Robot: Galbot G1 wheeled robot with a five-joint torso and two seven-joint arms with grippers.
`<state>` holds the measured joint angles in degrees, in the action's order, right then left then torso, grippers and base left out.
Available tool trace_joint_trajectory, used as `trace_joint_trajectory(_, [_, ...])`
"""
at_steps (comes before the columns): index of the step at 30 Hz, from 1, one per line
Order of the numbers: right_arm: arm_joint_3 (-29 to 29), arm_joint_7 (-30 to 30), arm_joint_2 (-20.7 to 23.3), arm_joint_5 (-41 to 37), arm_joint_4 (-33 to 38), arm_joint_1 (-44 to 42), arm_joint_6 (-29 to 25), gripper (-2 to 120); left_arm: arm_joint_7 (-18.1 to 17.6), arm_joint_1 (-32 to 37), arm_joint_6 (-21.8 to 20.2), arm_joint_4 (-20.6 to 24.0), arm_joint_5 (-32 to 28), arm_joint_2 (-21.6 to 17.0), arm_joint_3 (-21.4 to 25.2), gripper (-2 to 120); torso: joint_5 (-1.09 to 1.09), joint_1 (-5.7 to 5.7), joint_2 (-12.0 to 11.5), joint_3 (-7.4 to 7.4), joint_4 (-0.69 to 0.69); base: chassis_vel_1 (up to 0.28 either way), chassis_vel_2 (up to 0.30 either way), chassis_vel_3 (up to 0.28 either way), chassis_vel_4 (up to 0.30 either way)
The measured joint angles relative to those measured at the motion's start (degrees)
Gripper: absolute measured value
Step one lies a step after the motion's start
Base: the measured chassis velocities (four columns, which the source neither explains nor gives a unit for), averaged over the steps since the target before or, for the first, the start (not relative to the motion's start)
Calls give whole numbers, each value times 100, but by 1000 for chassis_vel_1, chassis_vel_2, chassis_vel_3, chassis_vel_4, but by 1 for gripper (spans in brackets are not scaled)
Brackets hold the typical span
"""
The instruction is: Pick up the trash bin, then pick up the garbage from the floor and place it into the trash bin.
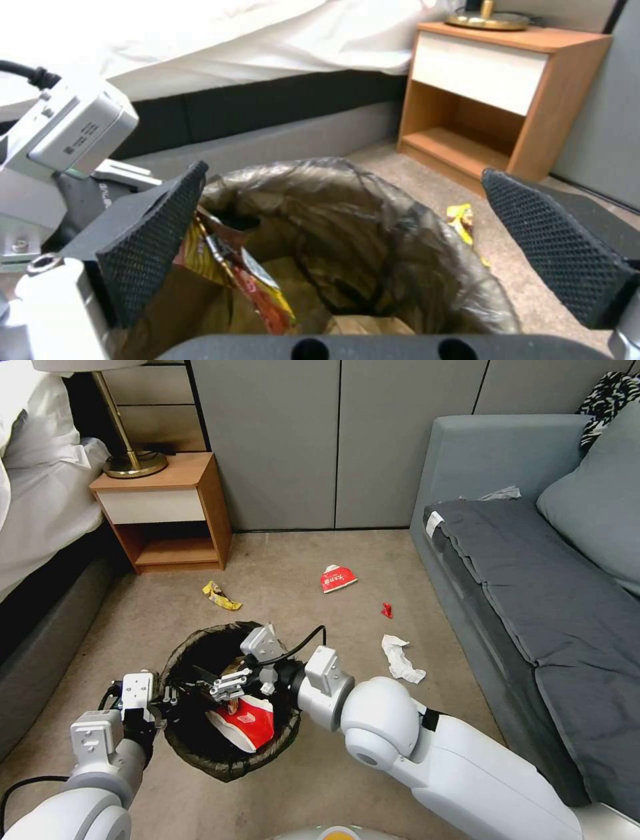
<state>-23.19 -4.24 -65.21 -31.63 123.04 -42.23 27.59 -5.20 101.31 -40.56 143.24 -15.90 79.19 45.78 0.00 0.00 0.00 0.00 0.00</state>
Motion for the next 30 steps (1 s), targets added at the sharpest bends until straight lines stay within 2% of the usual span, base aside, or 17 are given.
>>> trace_joint_trajectory(8, [434, -90, 149, -105, 230, -238, -108, 100, 2, 1, 0, 0, 0, -3, 4, 1, 0, 0, 0, 0, 1, 0, 0, 0, 0])
trace_joint_trajectory(12, [844, -95, 327, -189, 332, -560, -380, 100, 3, 7, 0, 0, -1, -13, 11, 1, 0, 0, 0, 0, -1, 0, 0, 0, 0])
trace_joint_trajectory(15, [1498, -174, 584, -397, 627, -1025, -671, 100, 5, 53, 1, 0, -4, -4, 26, 1, 0, 0, 0, 0, 0, 0, 0, 0, 0])
trace_joint_trajectory(16, [1498, -174, 584, -397, 627, -1025, -671, 100, 5, 53, 1, 0, -4, -4, 26, 1, 0, 0, 0, 0, 0, 0, 0, 0, 0])
trace_joint_trajectory(20, [1968, -619, 761, -385, 868, -1492, -944, 100, 6, 98, 4, 0, -13, 21, 36, 1, 0, 0, 0, 0, 1, 0, 0, 0, 0])
trace_joint_trajectory(22, [2382, -804, 789, -40, 952, -1922, -1041, 100, 7, 104, 5, 0, -25, 35, 41, 1, 0, 0, 0, 0, 1, 0, 0, 0, 0])
trace_joint_trajectory(23, [2382, -804, 789, -40, 952, -1922, -1041, 100, 7, 104, 5, 0, -25, 35, 41, 1, 0, 0, 0, 0, 1, 0, 0, 0, 0])
trace_joint_trajectory(25, [2892, -761, 744, 466, 974, -2463, -1098, 100, 9, 103, 7, 0, -27, 66, 44, 1, 0, 0, 0, 0, 0, 0, 0, 0, 0])
trace_joint_trajectory(26, [3276, -717, 639, 829, 1000, -2894, -1142, 100, 33, 101, 12, 0, -5, 99, 44, 1, 1, 0, 0, 0, 0, 0, 0, 0, 0])
trace_joint_trajectory(27, [3276, -717, 639, 829, 1000, -2894, -1142, 100, 33, 101, 12, 0, -5, 99, 44, 1, 1, 0, 0, 0, 0, 0, 0, 0, 0])
trace_joint_trajectory(30, [3948, -666, 357, 1486, 1096, -3692, -1148, 100, 81, 73, 24, 0, 22, 125, 45, 1, 0, 0, 0, 0, -1, 0, 0, 0, 0])
